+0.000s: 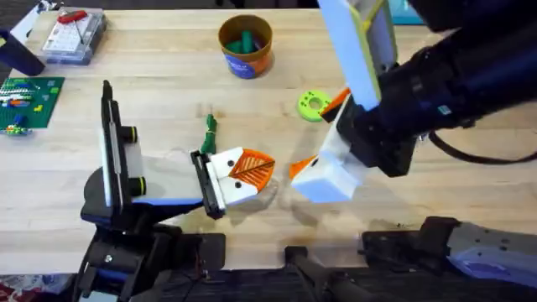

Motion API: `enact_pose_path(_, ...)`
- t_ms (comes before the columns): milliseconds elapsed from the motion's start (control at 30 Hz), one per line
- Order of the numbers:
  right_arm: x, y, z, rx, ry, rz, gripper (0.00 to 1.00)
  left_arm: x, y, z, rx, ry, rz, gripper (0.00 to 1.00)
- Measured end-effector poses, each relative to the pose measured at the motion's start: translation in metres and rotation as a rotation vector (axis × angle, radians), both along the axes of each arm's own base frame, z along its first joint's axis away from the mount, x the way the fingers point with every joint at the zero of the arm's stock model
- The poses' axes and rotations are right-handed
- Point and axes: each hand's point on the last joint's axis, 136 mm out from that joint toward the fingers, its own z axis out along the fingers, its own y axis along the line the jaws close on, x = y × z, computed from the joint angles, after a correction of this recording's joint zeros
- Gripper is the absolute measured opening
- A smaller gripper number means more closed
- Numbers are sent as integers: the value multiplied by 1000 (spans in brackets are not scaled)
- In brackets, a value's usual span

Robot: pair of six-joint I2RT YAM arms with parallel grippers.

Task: Pick up the gripper from the table and insert it into the empty holder that is missing its gripper. Then pick up a screw, insert it into the mounting hole, and use the screwdriver to tighten it. Finally, clean up the table by picking up the vegetable and placing it into the bucket.

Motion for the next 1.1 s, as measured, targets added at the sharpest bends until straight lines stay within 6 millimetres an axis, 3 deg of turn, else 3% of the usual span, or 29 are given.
enact_pose_path(200,13,-12,-1,-18,-4,-72,998,0,0,0,0,0,0,8)
enact_pose_path(367,37,-36,-1,-62,-40,-209,998,0,0,0,0,0,0,8)
enact_pose_path(633,68,-114,21,-179,-113,-522,998,0,0,0,0,0,0,8)
enact_pose_path(833,81,-171,22,-258,-122,-744,998,0,0,0,0,0,0,8)
enact_pose_path(1100,92,-231,25,-312,-139,-992,998,0,0,0,0,0,0,8)
